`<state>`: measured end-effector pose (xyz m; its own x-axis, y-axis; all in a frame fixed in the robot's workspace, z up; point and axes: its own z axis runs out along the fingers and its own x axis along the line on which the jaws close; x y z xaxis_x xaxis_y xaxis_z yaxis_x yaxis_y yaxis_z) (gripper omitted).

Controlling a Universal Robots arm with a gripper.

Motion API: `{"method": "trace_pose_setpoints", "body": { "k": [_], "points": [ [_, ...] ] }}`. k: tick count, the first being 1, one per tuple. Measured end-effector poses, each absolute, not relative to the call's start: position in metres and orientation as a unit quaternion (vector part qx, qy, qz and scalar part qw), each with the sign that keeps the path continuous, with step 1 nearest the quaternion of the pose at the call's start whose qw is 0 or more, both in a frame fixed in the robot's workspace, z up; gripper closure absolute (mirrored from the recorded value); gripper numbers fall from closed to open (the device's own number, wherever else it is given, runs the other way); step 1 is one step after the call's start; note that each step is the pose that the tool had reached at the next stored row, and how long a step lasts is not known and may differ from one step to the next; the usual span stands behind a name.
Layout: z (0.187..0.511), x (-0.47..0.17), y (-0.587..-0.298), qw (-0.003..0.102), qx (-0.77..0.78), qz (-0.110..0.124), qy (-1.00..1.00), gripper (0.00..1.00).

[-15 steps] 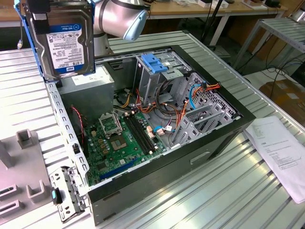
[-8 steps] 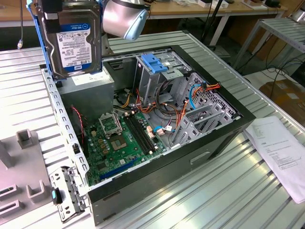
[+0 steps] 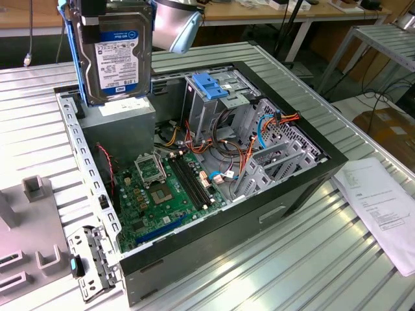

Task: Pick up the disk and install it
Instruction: 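Pick up the disk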

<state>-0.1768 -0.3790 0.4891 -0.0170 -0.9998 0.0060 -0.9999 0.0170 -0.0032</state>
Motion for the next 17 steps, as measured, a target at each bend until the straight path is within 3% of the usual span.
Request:
{"method": "trace_pose_setpoints", "body": {
  "k": [17],
  "points": [
    [0.489,-0.141,-0.379,0.001,0.701,0.003,-0.713,0.63]
  ]
}}
